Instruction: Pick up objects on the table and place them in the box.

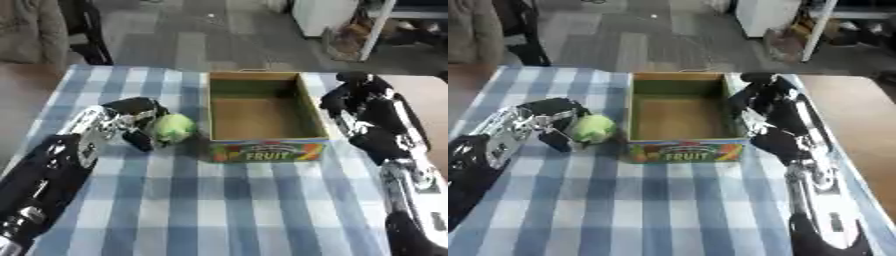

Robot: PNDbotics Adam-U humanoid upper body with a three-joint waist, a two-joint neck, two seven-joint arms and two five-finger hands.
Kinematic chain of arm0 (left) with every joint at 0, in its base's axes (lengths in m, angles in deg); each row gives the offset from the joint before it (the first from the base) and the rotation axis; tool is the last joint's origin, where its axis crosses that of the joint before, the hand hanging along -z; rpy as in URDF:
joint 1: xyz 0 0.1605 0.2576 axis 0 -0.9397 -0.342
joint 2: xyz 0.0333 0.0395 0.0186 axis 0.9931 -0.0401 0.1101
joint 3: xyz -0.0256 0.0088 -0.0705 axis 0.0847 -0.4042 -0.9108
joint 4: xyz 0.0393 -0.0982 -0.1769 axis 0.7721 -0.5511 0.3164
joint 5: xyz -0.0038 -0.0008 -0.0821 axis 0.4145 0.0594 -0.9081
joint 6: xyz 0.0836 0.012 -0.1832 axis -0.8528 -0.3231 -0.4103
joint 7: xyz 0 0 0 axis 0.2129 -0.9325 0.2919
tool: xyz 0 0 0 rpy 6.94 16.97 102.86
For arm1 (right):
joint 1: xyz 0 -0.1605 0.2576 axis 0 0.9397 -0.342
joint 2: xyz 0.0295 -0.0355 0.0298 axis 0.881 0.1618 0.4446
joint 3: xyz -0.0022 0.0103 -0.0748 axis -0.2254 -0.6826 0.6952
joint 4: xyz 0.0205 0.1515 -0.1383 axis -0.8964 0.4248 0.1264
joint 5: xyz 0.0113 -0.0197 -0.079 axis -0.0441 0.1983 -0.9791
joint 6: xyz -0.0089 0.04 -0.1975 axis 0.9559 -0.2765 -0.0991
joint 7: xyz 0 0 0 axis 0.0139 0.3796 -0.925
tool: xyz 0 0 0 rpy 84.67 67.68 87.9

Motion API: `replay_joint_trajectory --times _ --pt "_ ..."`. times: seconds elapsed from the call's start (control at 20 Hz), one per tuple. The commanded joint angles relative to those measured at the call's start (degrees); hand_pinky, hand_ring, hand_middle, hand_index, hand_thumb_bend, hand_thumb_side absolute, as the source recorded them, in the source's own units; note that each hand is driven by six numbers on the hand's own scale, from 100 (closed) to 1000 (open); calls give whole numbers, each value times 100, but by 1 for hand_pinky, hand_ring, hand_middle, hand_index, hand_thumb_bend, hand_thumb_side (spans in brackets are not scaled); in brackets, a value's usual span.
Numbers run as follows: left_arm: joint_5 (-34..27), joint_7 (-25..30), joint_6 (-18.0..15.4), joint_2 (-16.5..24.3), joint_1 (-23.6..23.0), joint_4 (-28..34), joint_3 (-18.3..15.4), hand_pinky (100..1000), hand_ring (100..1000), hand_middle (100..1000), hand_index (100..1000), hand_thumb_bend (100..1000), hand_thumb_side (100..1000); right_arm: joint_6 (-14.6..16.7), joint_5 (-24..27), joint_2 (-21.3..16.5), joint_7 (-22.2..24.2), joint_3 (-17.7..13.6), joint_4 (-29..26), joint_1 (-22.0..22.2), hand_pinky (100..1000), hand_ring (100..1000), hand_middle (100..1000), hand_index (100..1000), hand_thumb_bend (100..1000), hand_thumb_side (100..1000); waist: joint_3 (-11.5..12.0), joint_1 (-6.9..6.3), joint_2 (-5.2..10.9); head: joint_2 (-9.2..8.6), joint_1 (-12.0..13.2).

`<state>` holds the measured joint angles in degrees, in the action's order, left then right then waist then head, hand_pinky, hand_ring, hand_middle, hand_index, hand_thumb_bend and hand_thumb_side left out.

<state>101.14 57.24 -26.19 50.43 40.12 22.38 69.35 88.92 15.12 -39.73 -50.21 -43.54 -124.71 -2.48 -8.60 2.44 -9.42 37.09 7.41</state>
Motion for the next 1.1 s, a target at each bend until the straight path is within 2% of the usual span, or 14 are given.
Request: replay_joint_trajectory --times 0.05,0.4,0.65,0.85,1.1 --pt "-282 13 15 164 101 276 3 292 248 331 511 100 259 16 29 -20 -12 -25 -103 -88 586 585 466 711 286 100 4 -11 85 -93 -23" --pt "-1091 160 174 484 195 1189 -32 260 222 312 500 100 249 13 21 -39 -25 -38 -103 -71 587 585 466 711 285 100 43 -26 107 -84 -61" --pt "-1593 183 346 559 336 1681 -20 247 222 315 505 100 245 8 21 -24 -14 -26 -110 -62 587 585 466 711 284 100 48 -29 127 -96 -63" --pt "-1655 155 419 441 486 1741 68 244 235 328 518 100 245 8 18 7 13 2 -109 -66 586 584 466 711 283 100 24 -24 141 -118 -7" --pt "-1455 -73 445 244 667 1618 186 242 246 338 526 100 238 15 21 36 45 31 -102 -91 586 584 466 711 282 100 -76 -17 124 -157 54"
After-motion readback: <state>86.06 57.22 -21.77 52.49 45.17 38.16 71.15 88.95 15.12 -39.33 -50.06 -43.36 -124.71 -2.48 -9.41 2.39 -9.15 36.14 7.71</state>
